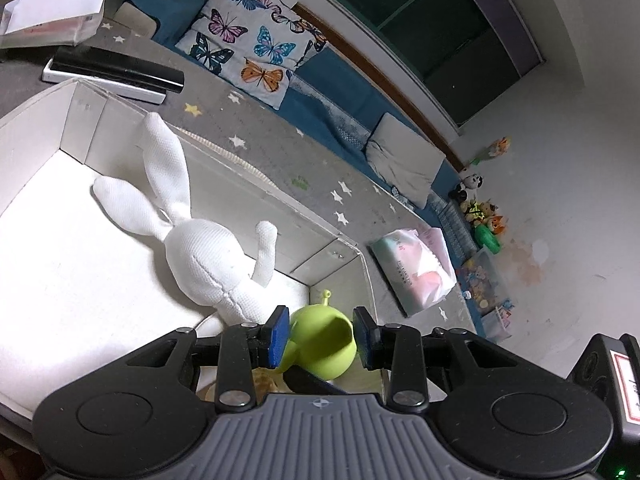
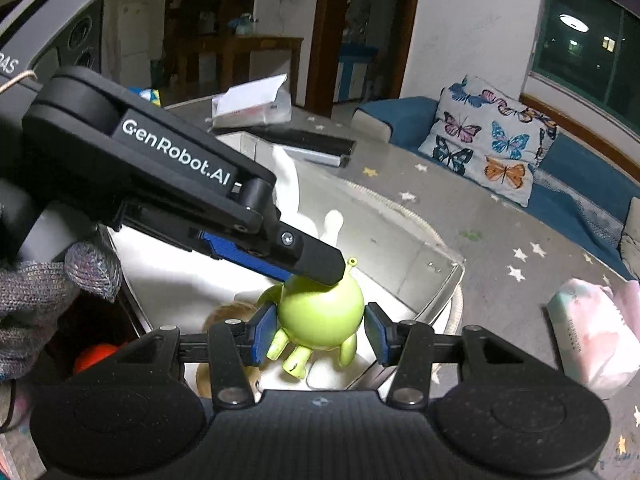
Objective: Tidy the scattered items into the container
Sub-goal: 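Carry the green alien toy over the box and lower it inside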
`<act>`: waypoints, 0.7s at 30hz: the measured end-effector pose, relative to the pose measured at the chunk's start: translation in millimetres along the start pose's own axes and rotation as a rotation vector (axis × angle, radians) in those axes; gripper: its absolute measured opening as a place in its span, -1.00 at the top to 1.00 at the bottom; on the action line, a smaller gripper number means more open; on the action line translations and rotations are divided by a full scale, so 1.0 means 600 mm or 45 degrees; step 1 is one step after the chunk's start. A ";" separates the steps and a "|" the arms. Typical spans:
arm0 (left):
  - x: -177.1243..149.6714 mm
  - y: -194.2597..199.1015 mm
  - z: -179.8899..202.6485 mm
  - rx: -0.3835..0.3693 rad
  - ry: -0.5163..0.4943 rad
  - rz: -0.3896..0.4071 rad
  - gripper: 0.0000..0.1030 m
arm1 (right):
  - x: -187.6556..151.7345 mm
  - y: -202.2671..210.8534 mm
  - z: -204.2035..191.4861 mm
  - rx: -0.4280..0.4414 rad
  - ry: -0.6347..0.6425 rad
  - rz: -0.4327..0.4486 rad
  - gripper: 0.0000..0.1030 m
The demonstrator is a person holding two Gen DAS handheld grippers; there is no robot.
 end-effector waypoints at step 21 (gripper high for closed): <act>-0.016 0.036 0.014 0.078 -0.089 0.064 0.28 | -0.037 0.069 -0.006 -0.009 -0.144 0.163 0.02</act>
Point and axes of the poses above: each gripper's, at about its wrist camera, not at the fingertips, and y roughly against the way its jaws point, z to its right, x to its top, the point moved 6 cm from there along -y, roughly the way its jaws point, and after that the axes turned 11 degrees about -z, right-handed, at the moved point
